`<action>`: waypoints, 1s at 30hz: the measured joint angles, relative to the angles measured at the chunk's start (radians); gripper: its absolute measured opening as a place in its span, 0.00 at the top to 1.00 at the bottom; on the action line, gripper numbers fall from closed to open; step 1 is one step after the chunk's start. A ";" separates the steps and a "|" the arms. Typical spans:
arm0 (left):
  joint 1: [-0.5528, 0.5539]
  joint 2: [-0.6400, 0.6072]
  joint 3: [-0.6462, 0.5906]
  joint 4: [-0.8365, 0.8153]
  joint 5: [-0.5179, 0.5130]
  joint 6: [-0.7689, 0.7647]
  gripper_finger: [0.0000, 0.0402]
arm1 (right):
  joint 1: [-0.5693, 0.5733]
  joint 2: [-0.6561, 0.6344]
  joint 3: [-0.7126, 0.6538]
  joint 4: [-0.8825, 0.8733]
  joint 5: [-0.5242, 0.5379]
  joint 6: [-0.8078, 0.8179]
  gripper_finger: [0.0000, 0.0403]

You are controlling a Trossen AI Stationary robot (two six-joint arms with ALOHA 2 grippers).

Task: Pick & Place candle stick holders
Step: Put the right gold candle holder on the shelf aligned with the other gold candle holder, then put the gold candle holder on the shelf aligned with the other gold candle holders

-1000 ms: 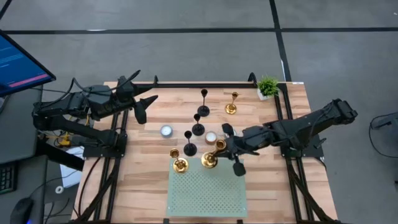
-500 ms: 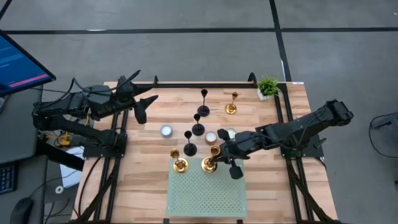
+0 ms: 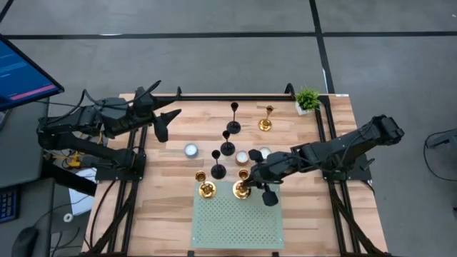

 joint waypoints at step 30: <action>0.000 0.000 0.000 0.000 0.000 0.000 0.47 | 0.000 0.010 0.029 -0.029 -0.027 0.054 0.61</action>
